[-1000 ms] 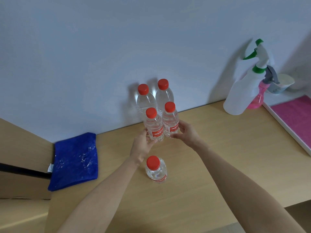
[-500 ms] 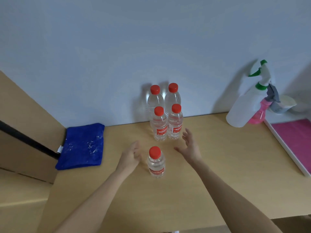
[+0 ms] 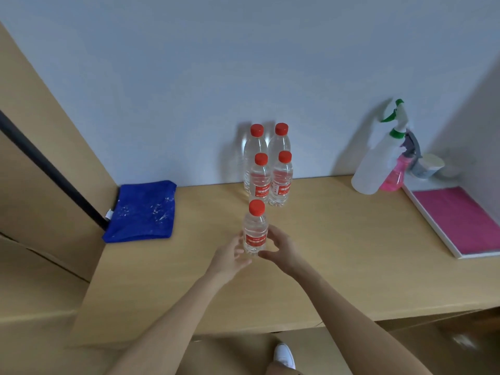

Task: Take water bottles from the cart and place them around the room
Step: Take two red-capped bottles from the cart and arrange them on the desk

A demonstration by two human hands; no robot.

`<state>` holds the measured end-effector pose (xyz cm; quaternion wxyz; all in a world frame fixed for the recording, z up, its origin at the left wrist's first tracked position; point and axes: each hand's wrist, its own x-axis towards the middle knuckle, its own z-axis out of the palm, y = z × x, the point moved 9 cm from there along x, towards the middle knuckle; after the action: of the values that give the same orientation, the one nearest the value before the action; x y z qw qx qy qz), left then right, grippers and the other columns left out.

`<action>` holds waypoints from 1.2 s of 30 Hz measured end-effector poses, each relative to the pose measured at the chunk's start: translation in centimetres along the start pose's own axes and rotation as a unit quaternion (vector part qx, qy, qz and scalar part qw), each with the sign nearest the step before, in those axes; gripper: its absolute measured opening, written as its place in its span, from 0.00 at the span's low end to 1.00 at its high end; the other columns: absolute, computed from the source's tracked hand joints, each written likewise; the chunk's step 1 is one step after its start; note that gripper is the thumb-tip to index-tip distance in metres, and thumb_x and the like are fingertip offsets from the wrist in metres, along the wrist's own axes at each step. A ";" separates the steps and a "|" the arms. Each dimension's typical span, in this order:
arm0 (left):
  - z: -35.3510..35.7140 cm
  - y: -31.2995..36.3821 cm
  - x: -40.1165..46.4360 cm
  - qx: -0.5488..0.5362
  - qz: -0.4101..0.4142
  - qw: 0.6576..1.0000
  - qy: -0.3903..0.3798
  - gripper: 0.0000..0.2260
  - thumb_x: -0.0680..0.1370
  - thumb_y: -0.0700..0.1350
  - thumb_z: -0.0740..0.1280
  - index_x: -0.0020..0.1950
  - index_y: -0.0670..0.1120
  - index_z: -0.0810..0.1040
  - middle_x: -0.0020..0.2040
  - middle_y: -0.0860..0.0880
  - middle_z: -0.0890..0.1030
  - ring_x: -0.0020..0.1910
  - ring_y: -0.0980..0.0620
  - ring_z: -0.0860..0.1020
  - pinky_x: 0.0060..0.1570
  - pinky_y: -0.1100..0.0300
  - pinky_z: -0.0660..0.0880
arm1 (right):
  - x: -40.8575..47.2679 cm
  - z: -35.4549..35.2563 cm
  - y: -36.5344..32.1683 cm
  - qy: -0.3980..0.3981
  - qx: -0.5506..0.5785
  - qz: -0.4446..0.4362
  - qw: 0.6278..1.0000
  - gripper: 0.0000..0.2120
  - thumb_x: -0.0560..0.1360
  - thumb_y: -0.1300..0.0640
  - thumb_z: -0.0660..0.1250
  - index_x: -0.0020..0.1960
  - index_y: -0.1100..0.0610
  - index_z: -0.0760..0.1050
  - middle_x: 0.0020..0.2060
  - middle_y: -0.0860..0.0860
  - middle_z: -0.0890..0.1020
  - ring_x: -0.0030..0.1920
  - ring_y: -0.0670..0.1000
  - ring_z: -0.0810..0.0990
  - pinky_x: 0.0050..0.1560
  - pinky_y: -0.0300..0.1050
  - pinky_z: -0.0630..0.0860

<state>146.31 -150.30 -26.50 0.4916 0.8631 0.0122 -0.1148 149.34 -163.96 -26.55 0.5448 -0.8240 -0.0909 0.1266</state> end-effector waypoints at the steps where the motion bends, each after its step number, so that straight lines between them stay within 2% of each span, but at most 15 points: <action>1: -0.1 0.2 0.1 -0.006 0.003 1.000 0.020 0.28 0.73 0.37 0.71 0.70 0.46 0.67 0.58 0.50 0.78 0.53 0.54 0.77 0.57 0.65 0.72 | -0.1 0.1 0.0 0.003 0.012 0.001 1.000 0.31 0.67 0.67 0.73 0.66 0.53 0.70 0.57 0.43 0.78 0.58 0.39 0.75 0.52 0.21 0.66; 4: -0.6 0.6 1.1 0.019 0.000 0.998 0.067 0.19 0.70 0.40 0.73 0.61 0.46 0.76 0.51 0.47 0.83 0.50 0.51 0.81 0.54 0.59 0.75 | 0.2 0.1 0.2 0.005 0.028 0.005 1.000 0.29 0.66 0.66 0.74 0.65 0.53 0.71 0.55 0.45 0.80 0.57 0.41 0.76 0.49 0.21 0.66; 7: -0.2 0.9 2.5 0.041 -0.010 0.995 0.086 0.17 0.68 0.41 0.76 0.55 0.45 0.78 0.47 0.47 0.84 0.46 0.52 0.82 0.51 0.58 0.77 | 0.7 -0.8 0.7 0.004 0.029 0.015 0.999 0.29 0.66 0.65 0.75 0.65 0.56 0.71 0.56 0.47 0.79 0.56 0.42 0.76 0.49 0.20 0.66; 11: 1.3 1.8 4.5 0.023 -0.014 0.995 0.096 0.19 0.67 0.42 0.76 0.57 0.44 0.78 0.47 0.48 0.85 0.45 0.54 0.82 0.51 0.56 0.78 | 2.1 -3.2 1.7 0.023 0.027 0.024 0.999 0.30 0.65 0.67 0.74 0.65 0.55 0.70 0.54 0.45 0.79 0.56 0.42 0.76 0.50 0.21 0.67; 16: 2.3 3.0 6.9 0.008 -0.013 0.992 0.125 0.17 0.68 0.42 0.76 0.56 0.44 0.79 0.46 0.49 0.85 0.45 0.55 0.82 0.51 0.56 0.78 | 4.4 -5.9 3.3 0.046 0.046 0.045 0.997 0.26 0.64 0.65 0.77 0.58 0.56 0.71 0.53 0.48 0.79 0.57 0.47 0.77 0.57 0.33 0.69; 19: 2.2 3.4 7.9 -0.010 -0.024 0.989 0.145 0.16 0.68 0.41 0.76 0.54 0.43 0.79 0.45 0.48 0.84 0.44 0.54 0.82 0.50 0.59 0.78 | 5.9 -6.7 3.3 0.044 0.032 0.037 0.998 0.24 0.64 0.63 0.77 0.58 0.56 0.73 0.53 0.48 0.80 0.56 0.47 0.78 0.60 0.40 0.71; 23: 1.6 3.5 8.8 -0.044 -0.038 0.982 0.182 0.10 0.68 0.38 0.76 0.47 0.41 0.80 0.42 0.47 0.84 0.43 0.54 0.81 0.49 0.61 0.78 | 7.2 -7.2 3.5 0.062 0.029 0.032 0.997 0.25 0.65 0.61 0.77 0.59 0.58 0.73 0.52 0.49 0.81 0.54 0.47 0.78 0.57 0.39 0.72; 26: 1.0 3.4 9.2 -0.061 -0.045 0.977 0.198 0.09 0.68 0.40 0.76 0.46 0.40 0.80 0.41 0.48 0.82 0.41 0.55 0.80 0.43 0.72 0.75 | 7.9 -7.6 3.7 0.083 0.037 0.036 0.995 0.20 0.66 0.63 0.76 0.54 0.57 0.73 0.48 0.50 0.80 0.51 0.48 0.78 0.53 0.37 0.73; 28: 1.0 3.2 9.5 -0.068 -0.048 0.977 0.197 0.11 0.68 0.39 0.76 0.46 0.38 0.81 0.42 0.46 0.83 0.42 0.55 0.80 0.41 0.75 0.74 | 8.3 -7.7 3.8 0.081 0.043 0.036 0.995 0.18 0.66 0.63 0.76 0.51 0.55 0.73 0.45 0.49 0.80 0.50 0.48 0.79 0.52 0.35 0.73; 32: 1.2 2.6 9.8 -0.069 -0.056 0.975 0.206 0.13 0.66 0.41 0.78 0.46 0.38 0.80 0.42 0.46 0.83 0.43 0.53 0.81 0.42 0.74 0.75 | 8.4 -7.7 3.8 0.067 0.058 0.024 0.996 0.16 0.67 0.64 0.74 0.51 0.54 0.74 0.45 0.45 0.80 0.50 0.47 0.79 0.53 0.33 0.73; 34: 1.3 2.3 10.0 -0.067 -0.057 0.974 0.211 0.14 0.66 0.42 0.78 0.46 0.38 0.79 0.42 0.46 0.83 0.42 0.54 0.81 0.43 0.72 0.76 | 8.4 -7.8 3.8 0.065 0.068 0.021 0.995 0.15 0.68 0.65 0.73 0.51 0.54 0.75 0.45 0.44 0.81 0.51 0.46 0.80 0.55 0.37 0.75; 36: 1.3 2.2 10.0 -0.060 -0.055 0.974 0.214 0.14 0.66 0.43 0.78 0.45 0.39 0.79 0.41 0.46 0.83 0.43 0.53 0.82 0.46 0.65 0.78 | 8.4 -7.9 3.7 0.063 0.075 0.020 0.995 0.15 0.69 0.66 0.73 0.51 0.54 0.75 0.45 0.44 0.81 0.51 0.46 0.80 0.57 0.40 0.75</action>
<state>156.09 -153.47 -27.43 0.5217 0.8345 0.1711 0.0464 159.82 -169.85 -27.95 0.6070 -0.7888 -0.0306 0.0916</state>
